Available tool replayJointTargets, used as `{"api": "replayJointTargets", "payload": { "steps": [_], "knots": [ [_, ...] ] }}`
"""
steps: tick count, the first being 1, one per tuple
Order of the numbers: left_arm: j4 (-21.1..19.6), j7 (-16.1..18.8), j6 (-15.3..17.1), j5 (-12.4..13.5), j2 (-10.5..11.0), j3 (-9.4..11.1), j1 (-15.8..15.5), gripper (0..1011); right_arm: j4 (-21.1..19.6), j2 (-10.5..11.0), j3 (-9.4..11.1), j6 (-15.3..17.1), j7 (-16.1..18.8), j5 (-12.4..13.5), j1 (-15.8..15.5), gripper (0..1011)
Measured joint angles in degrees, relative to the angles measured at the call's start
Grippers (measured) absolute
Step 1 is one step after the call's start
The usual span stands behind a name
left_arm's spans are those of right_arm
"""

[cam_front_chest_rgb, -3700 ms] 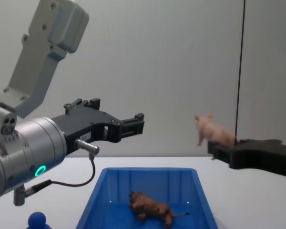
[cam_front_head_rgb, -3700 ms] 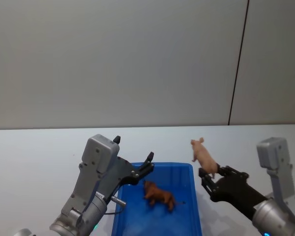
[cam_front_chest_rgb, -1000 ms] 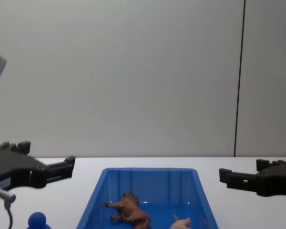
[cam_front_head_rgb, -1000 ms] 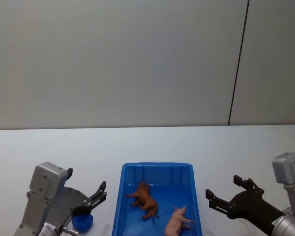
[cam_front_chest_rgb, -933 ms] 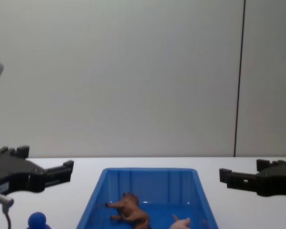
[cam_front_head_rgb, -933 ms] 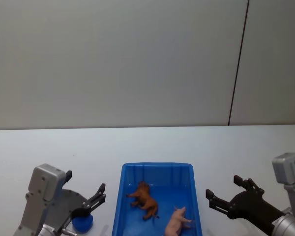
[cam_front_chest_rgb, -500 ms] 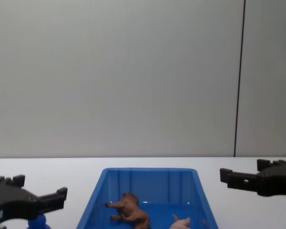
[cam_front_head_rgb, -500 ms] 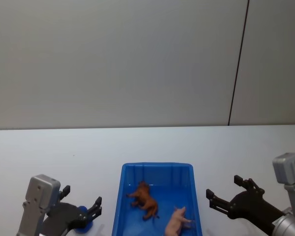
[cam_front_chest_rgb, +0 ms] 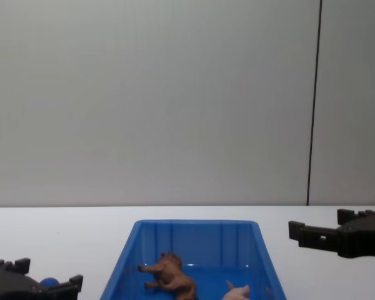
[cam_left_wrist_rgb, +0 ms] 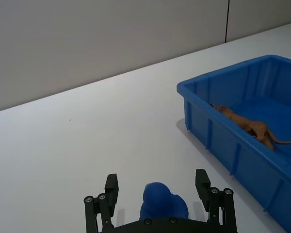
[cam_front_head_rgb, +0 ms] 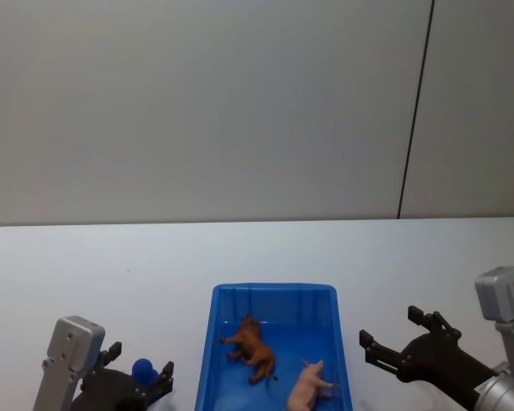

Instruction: Pick up the two dolls from the table and place them into the box.

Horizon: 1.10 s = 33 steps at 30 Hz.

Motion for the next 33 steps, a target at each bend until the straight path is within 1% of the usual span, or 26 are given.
{"api": "replayJointTargets", "payload": {
  "steps": [13, 14, 17, 19, 21, 22, 23, 25, 26, 27, 28, 29, 33],
  "knots": [
    [3.56, -3.91, 1.76, -0.39, -0.89, -0.12, -1.33, 1000, 0.0, 0.0, 0.0, 0.0, 0.0, 0.0, 0.0, 1001],
    [3.67, -4.01, 1.83, -0.4, -0.92, -0.12, -1.37, 974, 0.0, 0.0, 0.0, 0.0, 0.0, 0.0, 0.0, 1001],
    [4.05, -4.46, 2.26, -0.45, -1.04, -0.16, -1.51, 937, 0.0, 0.0, 0.0, 0.0, 0.0, 0.0, 0.0, 1001],
    [4.18, -4.6, 2.44, -0.48, -1.08, -0.17, -1.56, 863, 0.01, 0.0, 0.0, 0.0, 0.0, 0.0, 0.0, 1001],
    [4.3, -4.69, 2.58, -0.52, -1.13, -0.22, -1.59, 824, 0.0, 0.0, 0.0, 0.0, 0.0, 0.0, 0.0, 1001],
    [4.34, -4.71, 2.61, -0.53, -1.15, -0.23, -1.6, 770, 0.0, 0.0, 0.0, 0.0, 0.0, 0.0, 0.0, 1001],
    [4.36, -4.74, 2.64, -0.54, -1.16, -0.25, -1.61, 752, 0.0, 0.0, 0.0, 0.0, 0.0, 0.0, 0.0, 1001],
    [4.37, -4.82, 2.65, -0.54, -1.18, -0.33, -1.64, 680, 0.0, 0.0, 0.0, 0.0, 0.0, 0.0, 0.0, 1001],
    [4.36, -4.83, 2.65, -0.54, -1.18, -0.36, -1.66, 680, 0.0, 0.0, 0.0, 0.0, 0.0, 0.0, 0.0, 1001],
    [4.33, -4.85, 2.65, -0.54, -1.18, -0.4, -1.68, 595, 0.0, 0.0, 0.0, 0.0, 0.0, 0.0, 0.0, 1001],
    [4.28, -4.86, 2.65, -0.54, -1.18, -0.43, -1.7, 595, 0.0, 0.0, 0.0, 0.0, 0.0, 0.0, 0.0, 1001],
    [4.12, -4.89, 2.63, -0.43, -1.18, -0.49, -1.75, 556, 0.01, 0.0, 0.0, 0.0, 0.0, 0.0, 0.0, 1001],
    [3.4, -4.98, 2.43, 0.09, -1.12, -0.71, -1.94, 523, 0.0, 0.0, 0.0, 0.01, 0.0, 0.0, 0.0, 1001]
  ]
}}
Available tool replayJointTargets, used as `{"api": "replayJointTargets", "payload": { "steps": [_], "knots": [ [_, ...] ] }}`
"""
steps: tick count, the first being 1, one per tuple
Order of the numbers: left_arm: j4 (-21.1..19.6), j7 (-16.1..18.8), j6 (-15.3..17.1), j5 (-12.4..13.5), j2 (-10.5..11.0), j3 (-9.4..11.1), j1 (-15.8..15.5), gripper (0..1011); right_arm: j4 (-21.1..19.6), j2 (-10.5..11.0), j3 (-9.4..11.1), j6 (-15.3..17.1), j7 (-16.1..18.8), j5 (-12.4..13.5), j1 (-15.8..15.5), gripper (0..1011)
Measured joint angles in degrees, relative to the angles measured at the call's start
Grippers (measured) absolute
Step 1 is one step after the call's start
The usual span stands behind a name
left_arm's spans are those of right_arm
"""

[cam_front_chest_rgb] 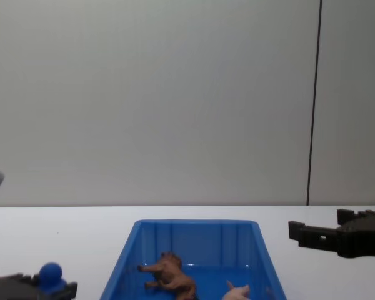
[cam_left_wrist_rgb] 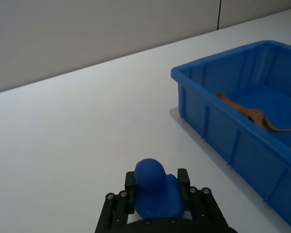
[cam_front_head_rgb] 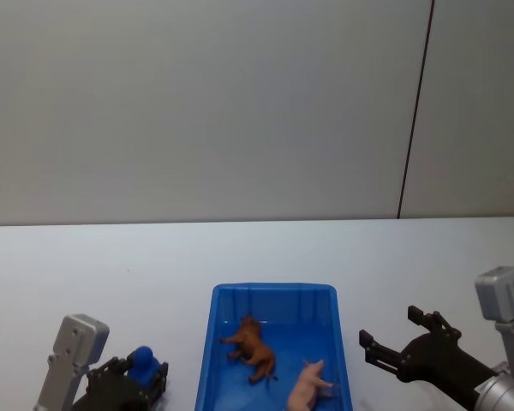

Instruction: Pick up the two dolls from the table and place them into the box.

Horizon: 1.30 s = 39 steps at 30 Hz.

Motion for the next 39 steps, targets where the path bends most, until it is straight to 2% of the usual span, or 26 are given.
{"api": "replayJointTargets", "payload": {
  "steps": [11, 16, 23, 31, 39],
  "knots": [
    [-3.28, -1.1, -1.3, 2.34, -0.22, -0.54, -1.58, 450, 0.0, 0.0, 0.0, 0.0, 0.0, 0.0, 0.0, 1001],
    [-4.63, -2.48, -1.98, 3.44, -1.15, -0.46, -2.96, 421, 0.0, 0.0, 0.0, -0.01, 0.0, 0.0, 0.0, 1001],
    [-5.51, -5.61, -3.14, 5.04, -3.61, 0.64, -5.39, 379, 0.0, 0.0, 0.0, 0.0, 0.0, 0.0, 0.0, 1001],
    [-5.04, -9.46, -4.3, 6.4, -6.89, 2.45, -7.94, 642, 0.0, 0.0, 0.0, 0.0, 0.0, 0.0, 0.0, 1001],
    [-4.51, -11.88, -5.18, 6.88, -8.71, 3.55, -9.21, 888, 0.0, 0.0, 0.0, 0.0, 0.0, 0.0, 0.0, 1001]
  ]
}}
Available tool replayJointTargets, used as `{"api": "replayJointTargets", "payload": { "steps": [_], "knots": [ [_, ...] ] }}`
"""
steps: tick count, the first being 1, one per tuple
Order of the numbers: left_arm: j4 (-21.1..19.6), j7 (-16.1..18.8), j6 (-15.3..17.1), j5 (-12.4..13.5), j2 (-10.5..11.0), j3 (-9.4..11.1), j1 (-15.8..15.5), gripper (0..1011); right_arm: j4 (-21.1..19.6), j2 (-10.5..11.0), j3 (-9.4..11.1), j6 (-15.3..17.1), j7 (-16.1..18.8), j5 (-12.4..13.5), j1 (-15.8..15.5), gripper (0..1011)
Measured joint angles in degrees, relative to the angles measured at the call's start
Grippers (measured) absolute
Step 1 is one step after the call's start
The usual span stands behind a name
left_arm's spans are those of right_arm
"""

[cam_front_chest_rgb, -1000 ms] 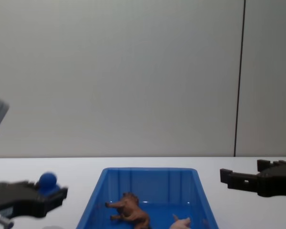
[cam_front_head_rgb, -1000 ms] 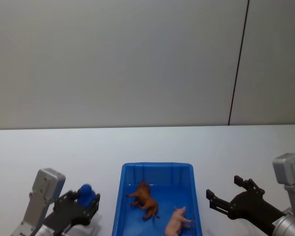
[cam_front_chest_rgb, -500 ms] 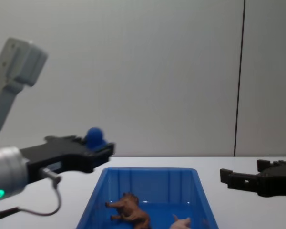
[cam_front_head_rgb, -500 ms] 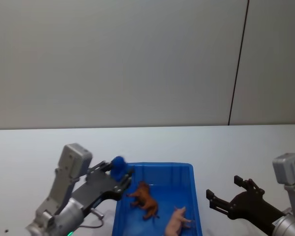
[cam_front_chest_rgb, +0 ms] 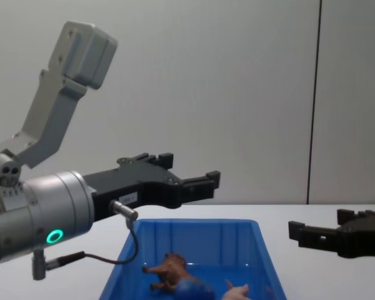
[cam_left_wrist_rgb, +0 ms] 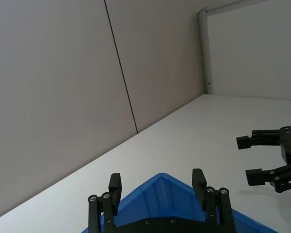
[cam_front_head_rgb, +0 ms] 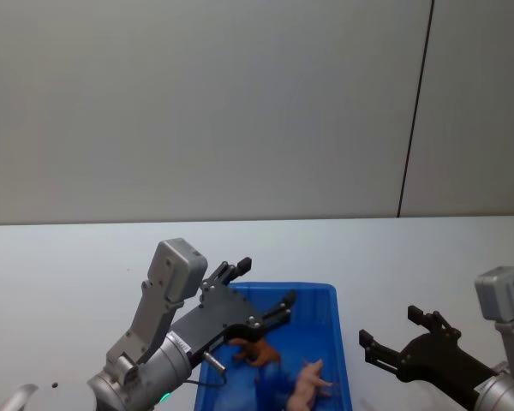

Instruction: Pick up the two dolls from the table and place them into the box.

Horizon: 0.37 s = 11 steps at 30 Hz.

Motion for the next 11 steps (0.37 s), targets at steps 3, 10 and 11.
{"api": "replayJointTargets", "payload": {
  "steps": [3, 10, 11],
  "knots": [
    [0.01, -0.59, -0.35, 0.02, -0.21, 0.13, -0.2, 957, 0.0, 0.0, 0.0, 0.0, 0.0, 0.0, 0.0, 1001],
    [-0.28, -1.51, -0.96, 0.01, -0.34, 0.22, -0.35, 1003, 0.0, 0.0, 0.0, 0.0, 0.0, 0.0, 0.0, 1001],
    [-0.31, -1.58, -1.01, 0.0, -0.35, 0.23, -0.36, 1003, 0.0, 0.0, 0.0, 0.0, 0.0, 0.0, 0.0, 1001]
  ]
}}
